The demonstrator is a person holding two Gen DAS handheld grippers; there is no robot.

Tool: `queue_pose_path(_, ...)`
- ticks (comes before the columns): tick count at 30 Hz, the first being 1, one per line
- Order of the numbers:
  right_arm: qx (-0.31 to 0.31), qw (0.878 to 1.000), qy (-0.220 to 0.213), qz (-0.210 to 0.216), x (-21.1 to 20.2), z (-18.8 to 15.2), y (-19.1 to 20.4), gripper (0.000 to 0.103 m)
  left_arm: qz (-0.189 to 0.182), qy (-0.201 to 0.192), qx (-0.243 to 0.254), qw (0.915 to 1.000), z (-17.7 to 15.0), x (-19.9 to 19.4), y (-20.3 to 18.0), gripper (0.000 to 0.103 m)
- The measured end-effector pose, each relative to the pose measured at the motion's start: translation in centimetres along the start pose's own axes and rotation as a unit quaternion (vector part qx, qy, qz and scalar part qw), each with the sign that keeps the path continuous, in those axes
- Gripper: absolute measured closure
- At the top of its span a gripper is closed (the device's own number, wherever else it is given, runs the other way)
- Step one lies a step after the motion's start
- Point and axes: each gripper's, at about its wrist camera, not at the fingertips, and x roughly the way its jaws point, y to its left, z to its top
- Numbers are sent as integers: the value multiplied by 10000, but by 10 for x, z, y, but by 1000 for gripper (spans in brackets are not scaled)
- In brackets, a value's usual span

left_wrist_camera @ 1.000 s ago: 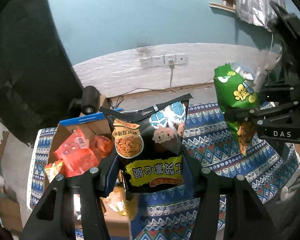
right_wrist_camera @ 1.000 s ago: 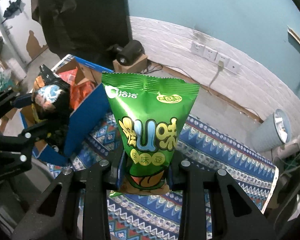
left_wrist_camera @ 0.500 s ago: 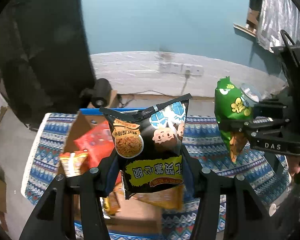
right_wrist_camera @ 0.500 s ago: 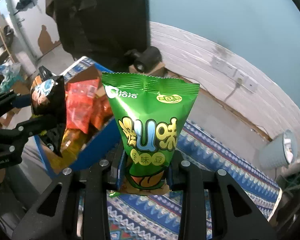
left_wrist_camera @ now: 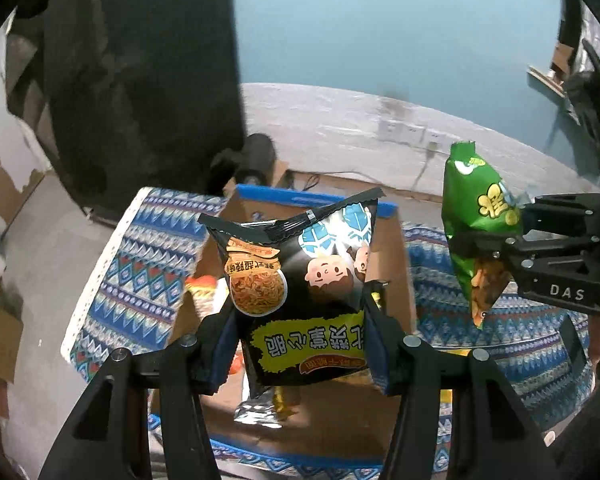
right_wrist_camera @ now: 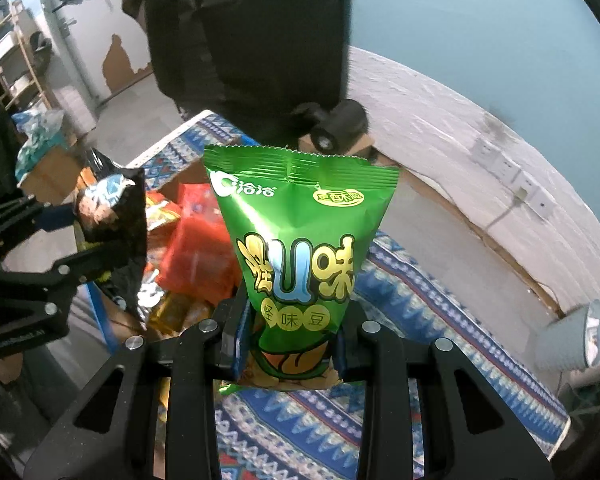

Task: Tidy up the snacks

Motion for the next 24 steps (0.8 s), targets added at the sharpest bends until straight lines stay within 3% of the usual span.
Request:
queue_pose_path(12,-182,9991,162,348,37,20,36,70,297,236,-395,9985,-9,11,32,47)
queue_pose_path(14,-187,9989,147,409,38,21,39,66,361,248,-411,9982,-9,10,32,47)
queue_pose_path(16,-204,9988,99,437,36,21,40,45,354,252,-454,9980,-9,9,33,44)
queue_pose_path(24,-125,9994,-169,278,16,18,38,36,423,80,-461,9980,-11,-2,33,24)
